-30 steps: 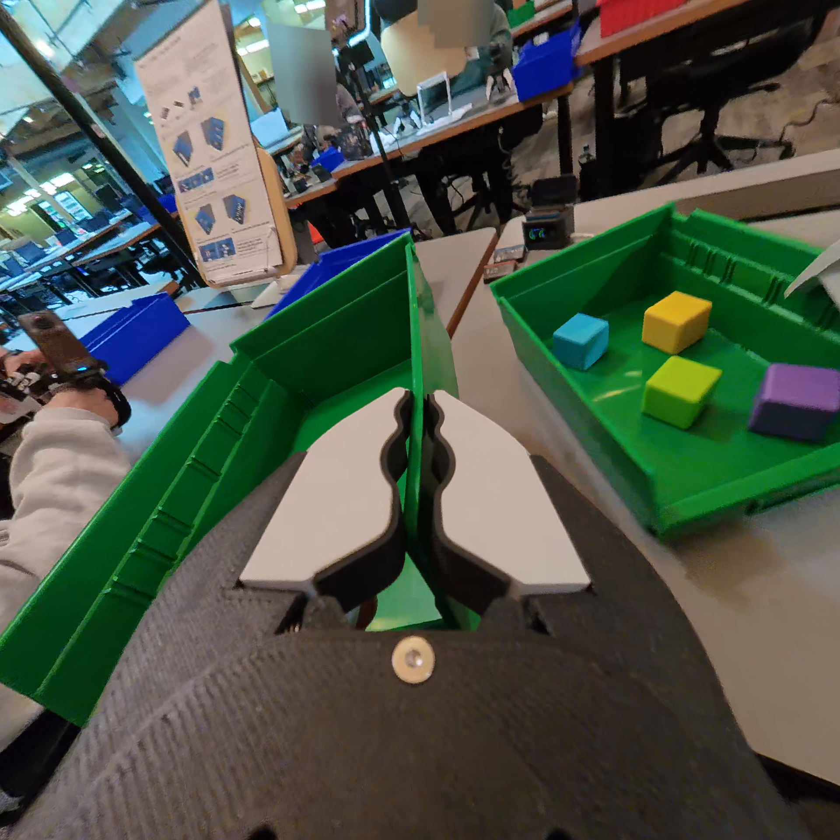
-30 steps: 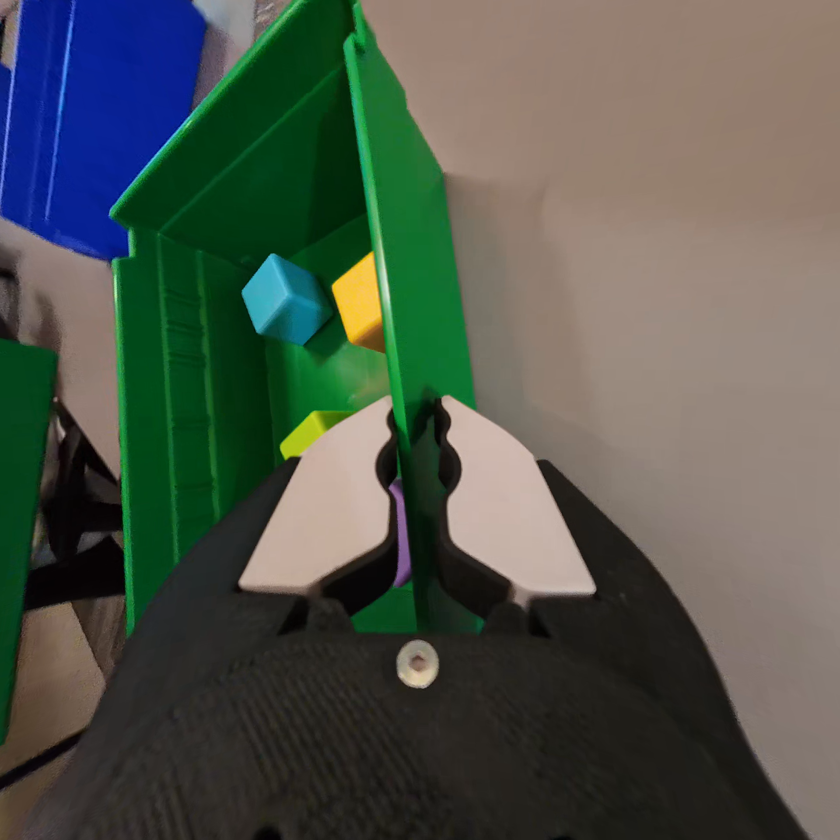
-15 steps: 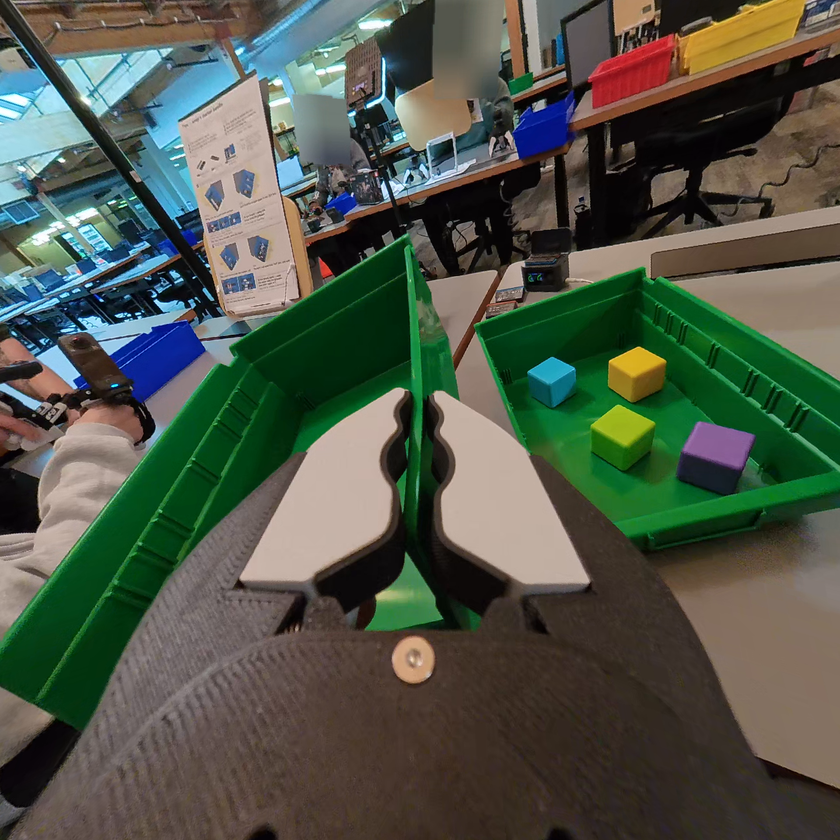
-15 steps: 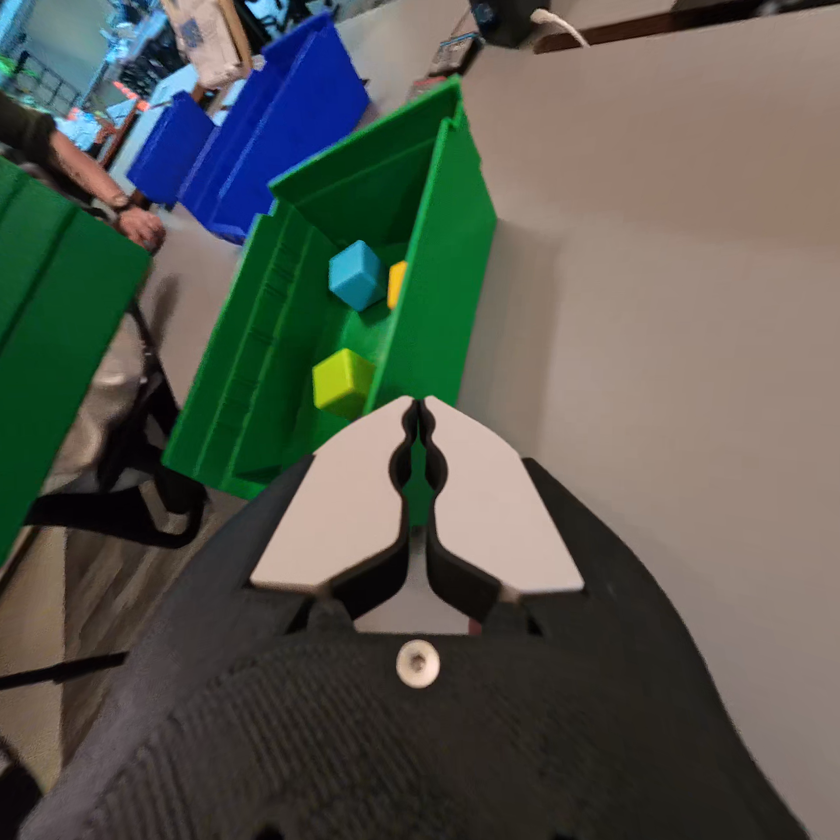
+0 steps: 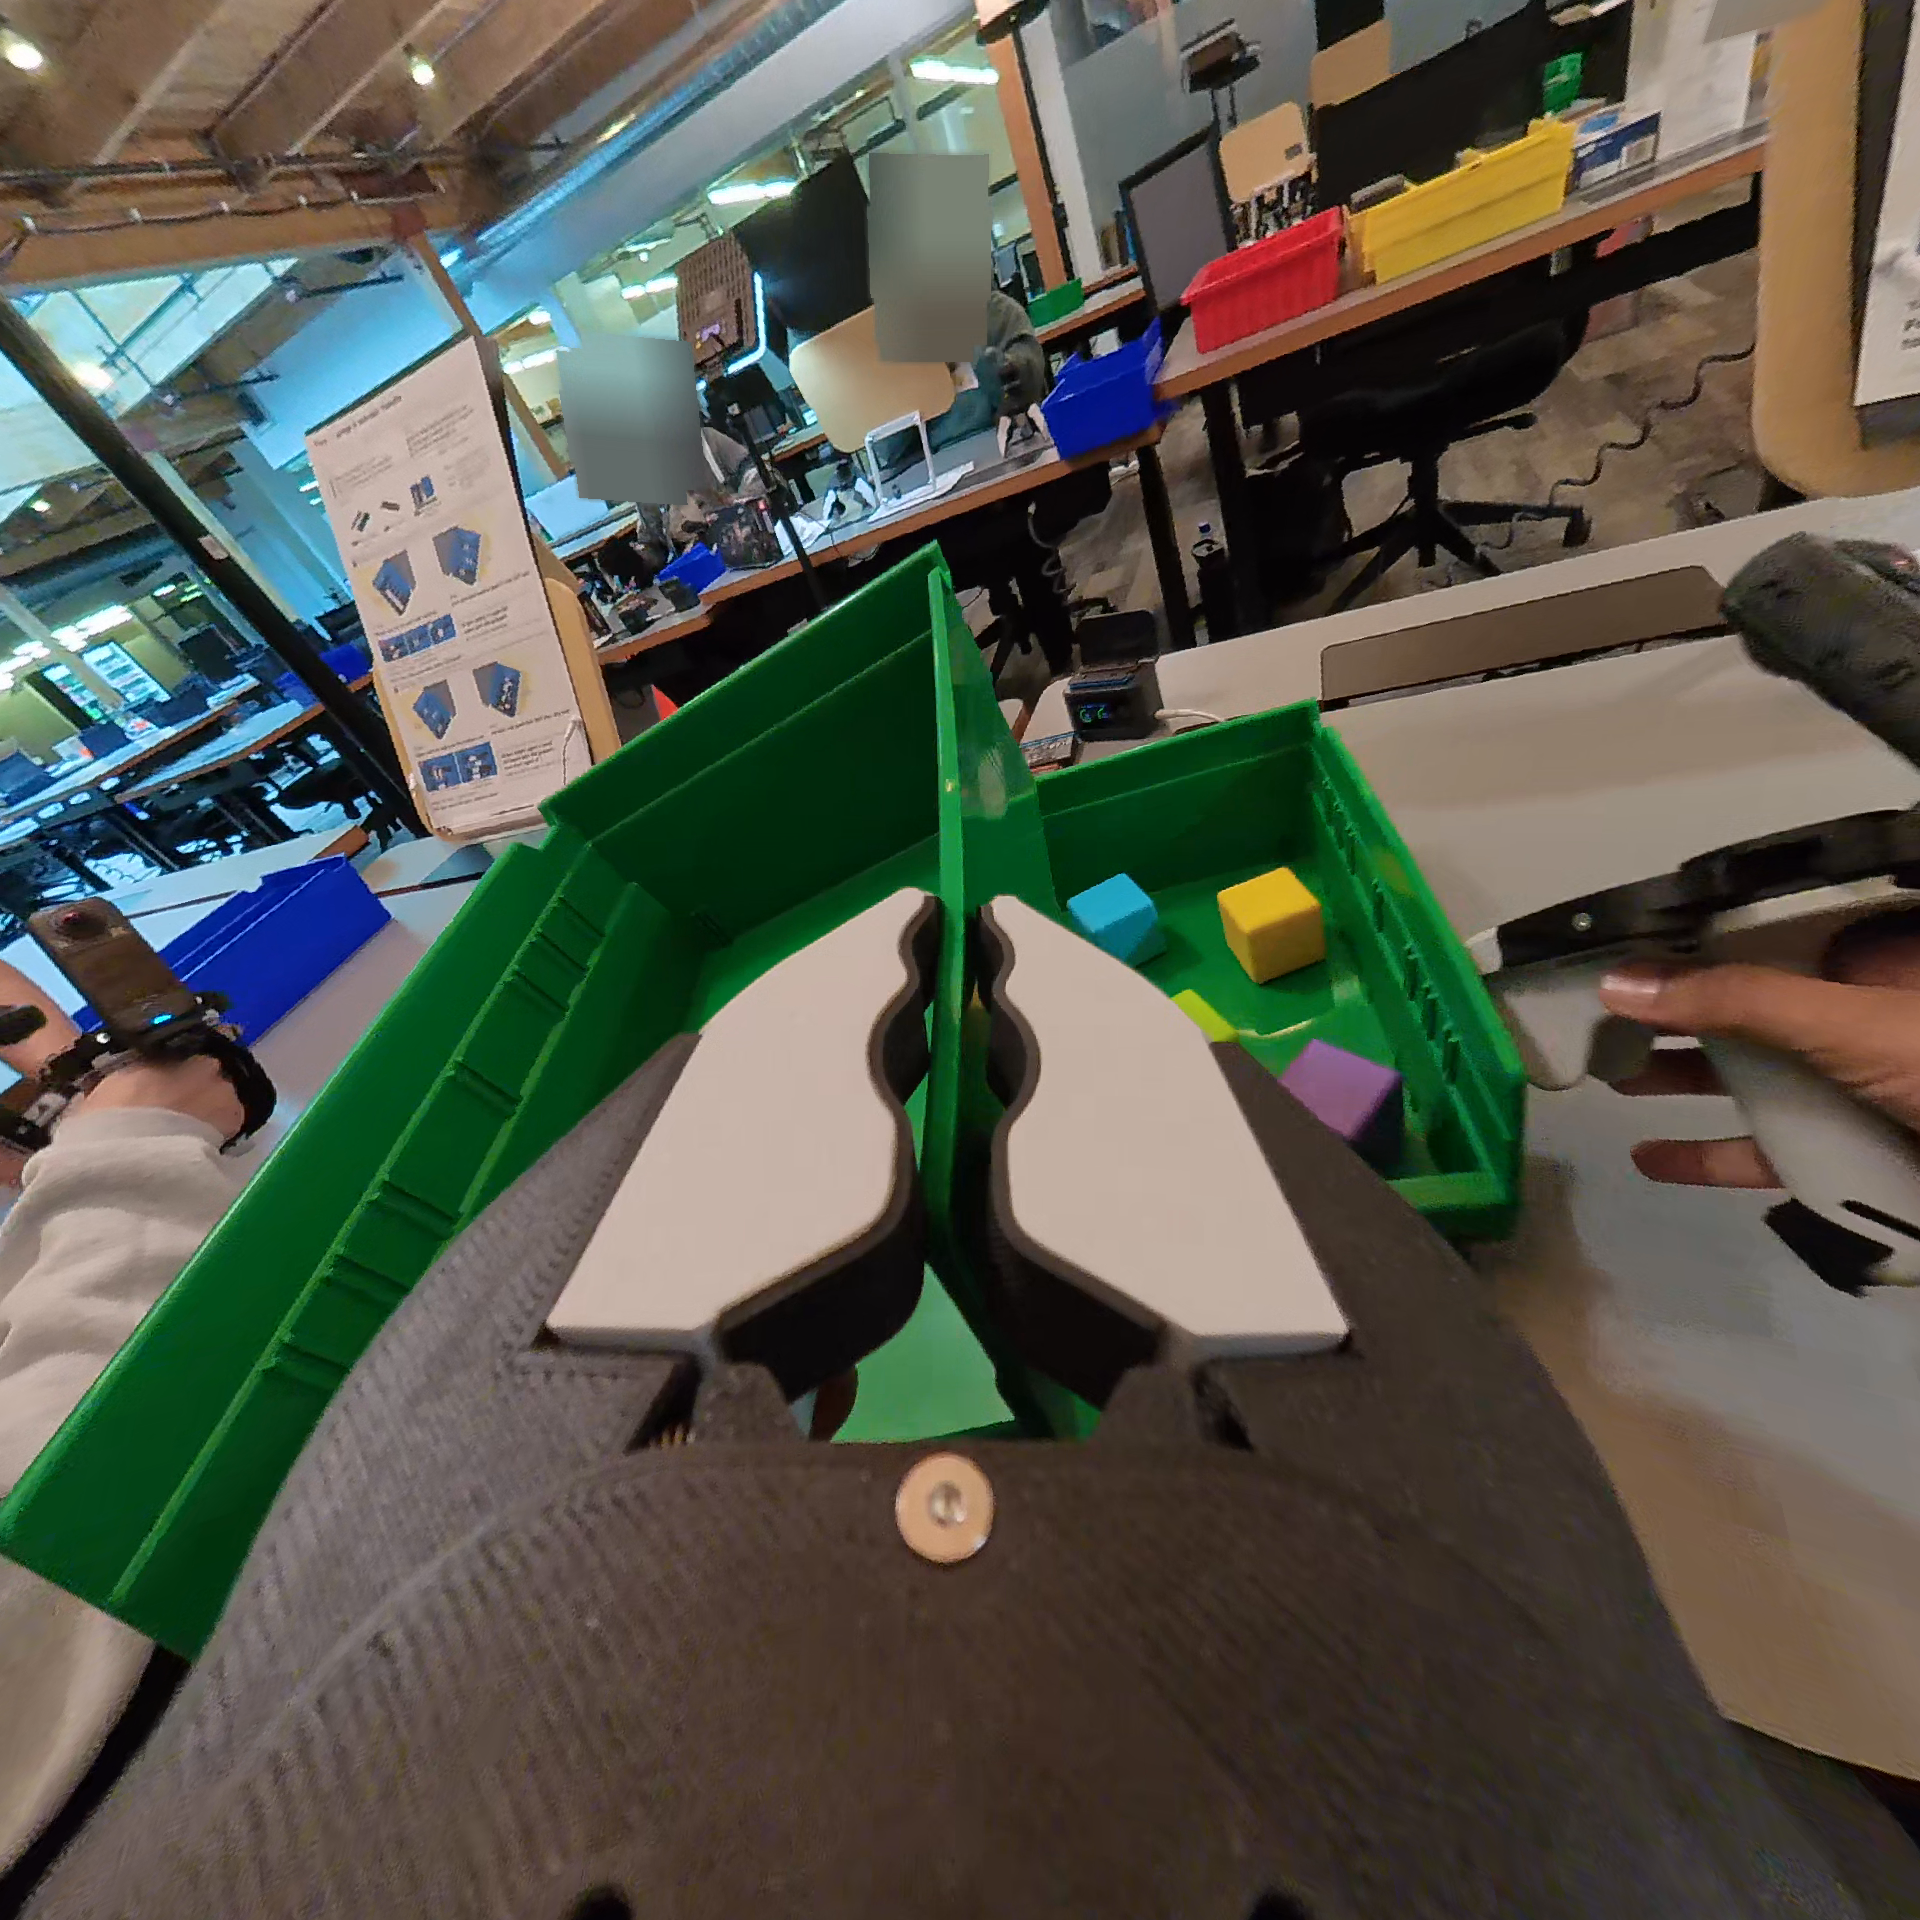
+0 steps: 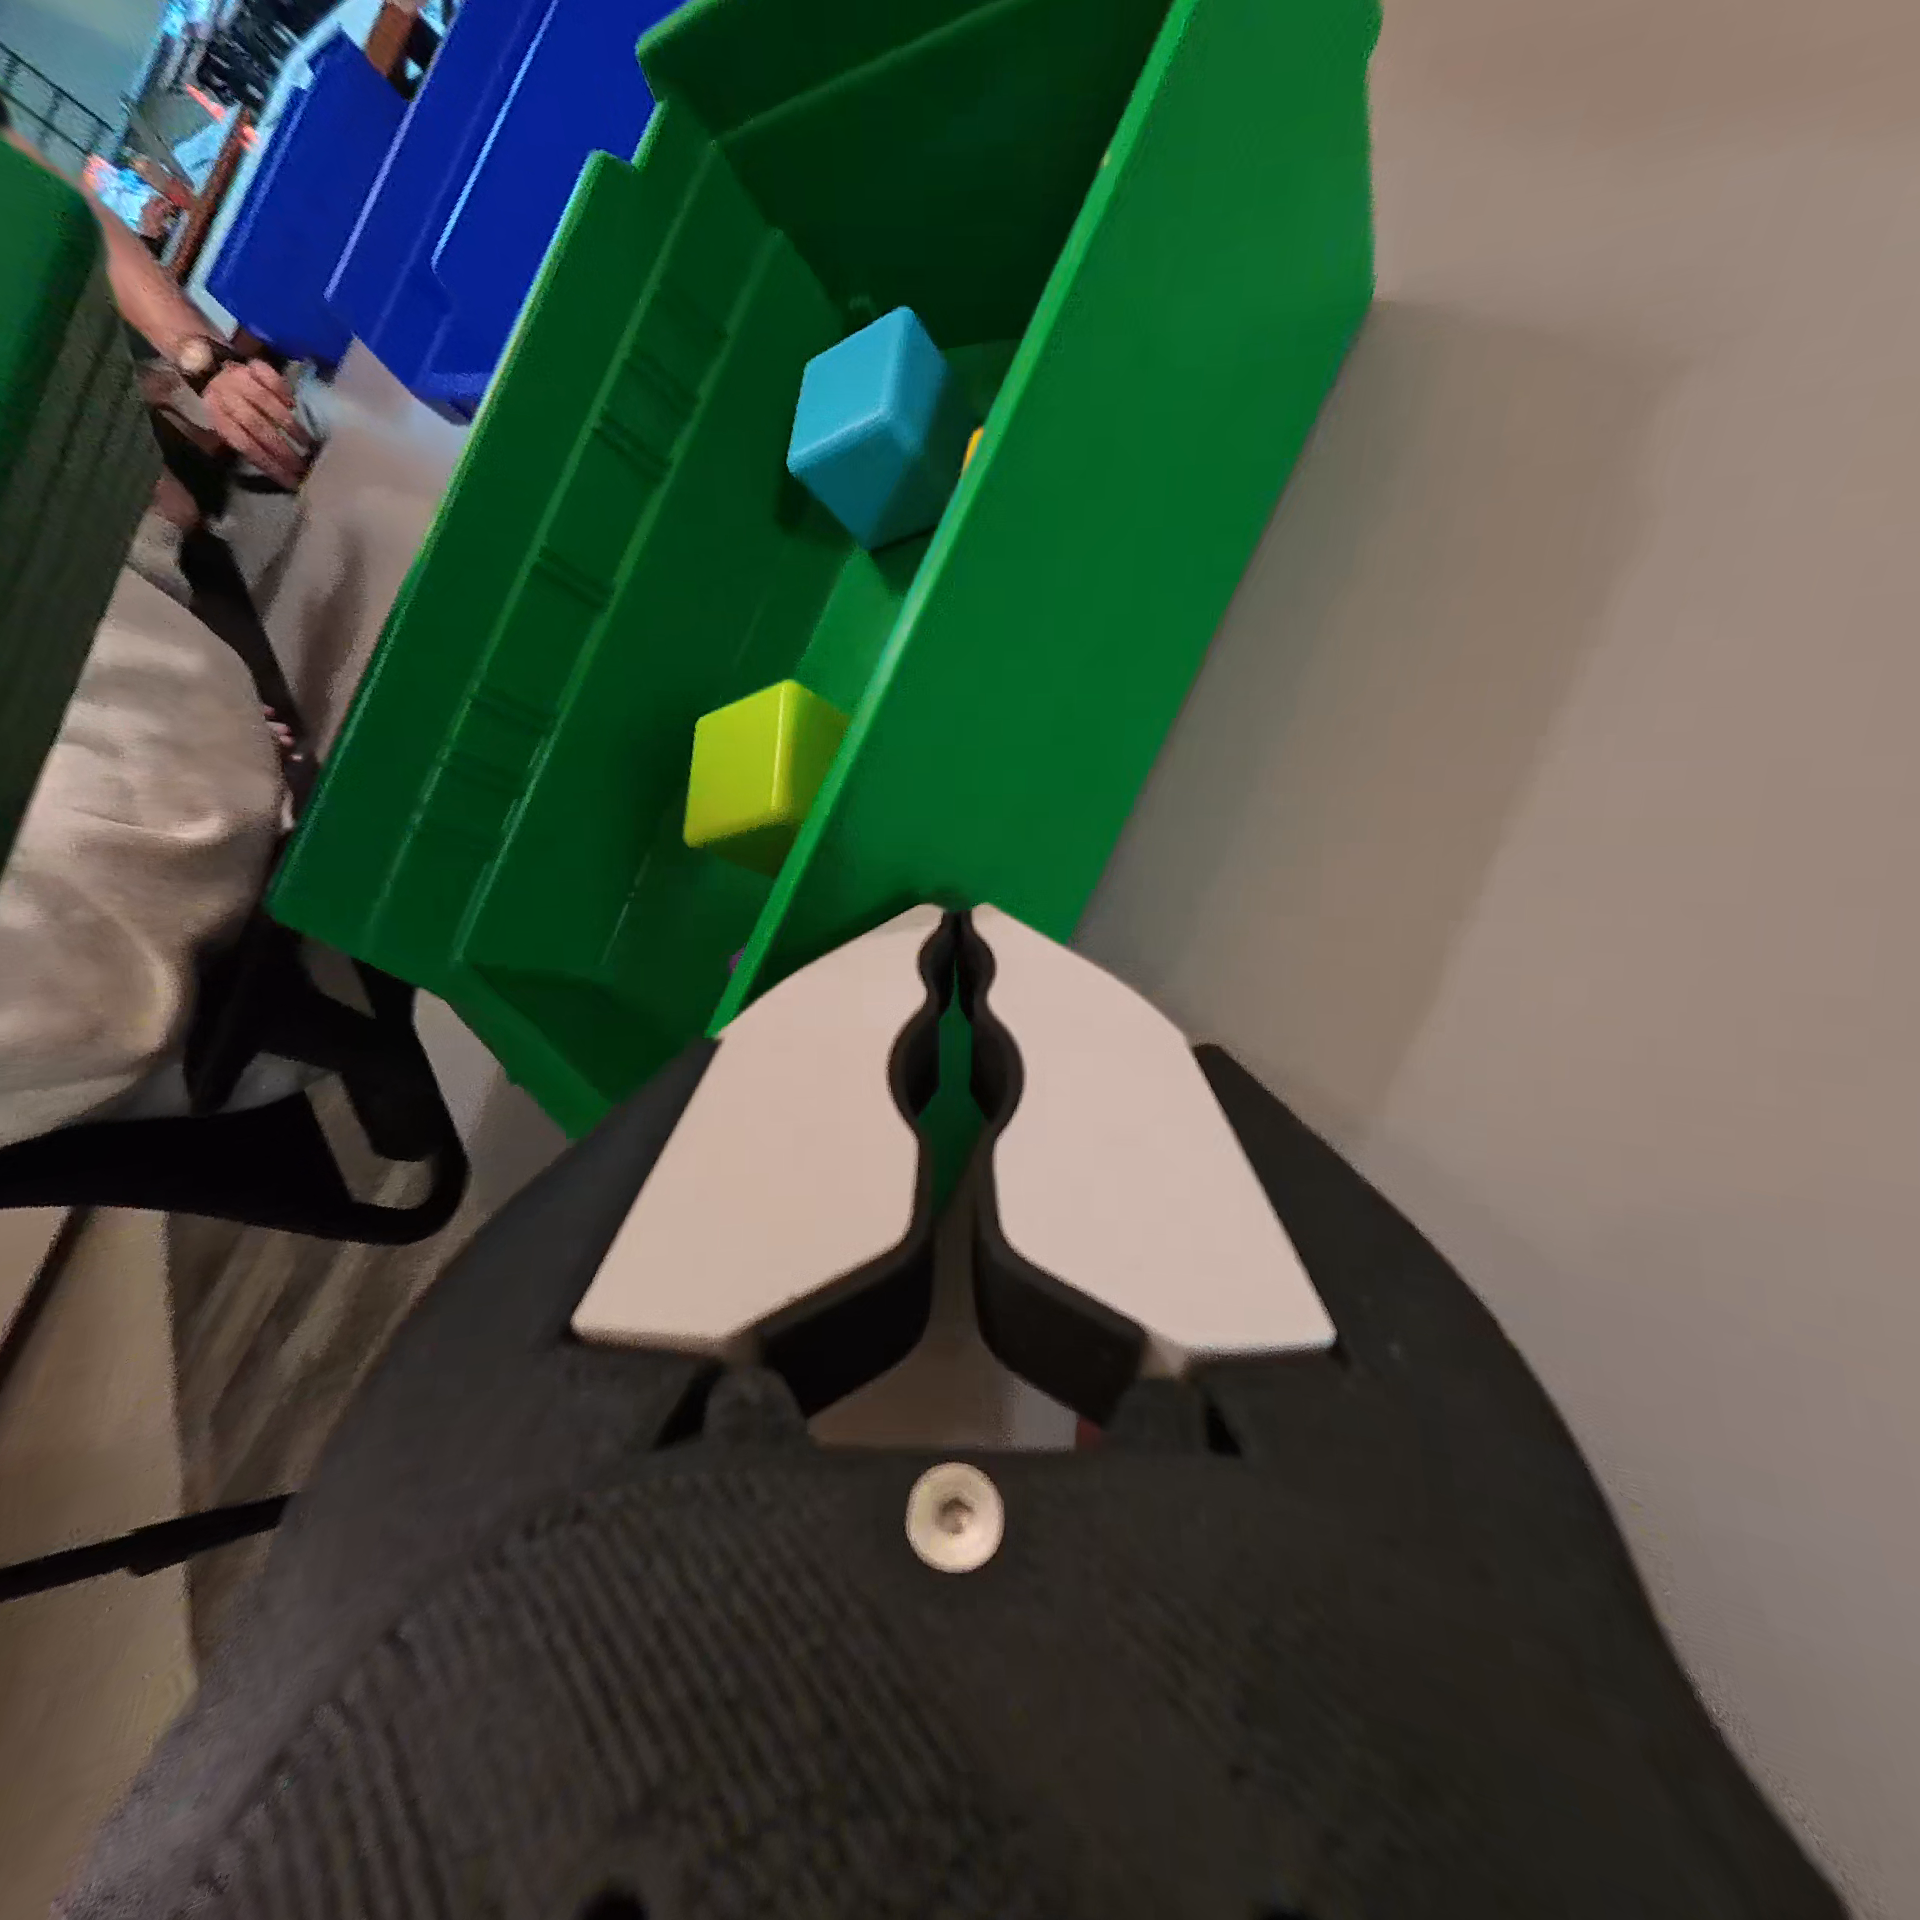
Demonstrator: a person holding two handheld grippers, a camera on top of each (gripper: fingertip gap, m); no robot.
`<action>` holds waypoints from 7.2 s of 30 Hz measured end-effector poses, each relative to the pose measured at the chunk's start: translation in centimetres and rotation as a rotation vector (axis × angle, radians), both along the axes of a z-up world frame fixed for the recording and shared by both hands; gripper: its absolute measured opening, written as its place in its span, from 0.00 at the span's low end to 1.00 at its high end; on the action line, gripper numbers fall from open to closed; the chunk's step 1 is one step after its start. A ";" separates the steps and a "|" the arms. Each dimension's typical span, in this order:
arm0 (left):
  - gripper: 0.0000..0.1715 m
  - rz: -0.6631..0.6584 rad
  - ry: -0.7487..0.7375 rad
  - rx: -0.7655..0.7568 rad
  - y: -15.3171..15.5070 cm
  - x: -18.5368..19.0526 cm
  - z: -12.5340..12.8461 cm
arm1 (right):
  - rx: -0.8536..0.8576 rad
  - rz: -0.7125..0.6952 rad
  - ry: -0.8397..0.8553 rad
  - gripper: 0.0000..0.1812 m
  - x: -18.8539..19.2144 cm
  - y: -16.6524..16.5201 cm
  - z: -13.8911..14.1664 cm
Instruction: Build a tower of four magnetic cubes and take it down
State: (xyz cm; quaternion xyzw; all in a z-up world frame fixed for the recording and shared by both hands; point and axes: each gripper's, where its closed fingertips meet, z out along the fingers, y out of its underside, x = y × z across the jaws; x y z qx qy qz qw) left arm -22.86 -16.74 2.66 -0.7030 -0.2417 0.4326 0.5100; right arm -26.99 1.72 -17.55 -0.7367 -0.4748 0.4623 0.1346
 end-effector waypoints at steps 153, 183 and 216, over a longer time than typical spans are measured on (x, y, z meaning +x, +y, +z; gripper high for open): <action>0.04 -0.197 -0.541 0.012 15.9 -0.6 -17.7 | 0.257 0.043 0.583 0.14 27.4 16.7 6.6; 0.38 -0.800 -0.638 -0.711 8.9 -3.9 -21.1 | 0.145 -0.009 0.558 0.16 29.3 16.5 5.8; 0.26 -1.767 -0.383 -0.660 37.8 22.5 -18.6 | 0.093 -0.117 0.605 0.13 32.8 19.1 7.3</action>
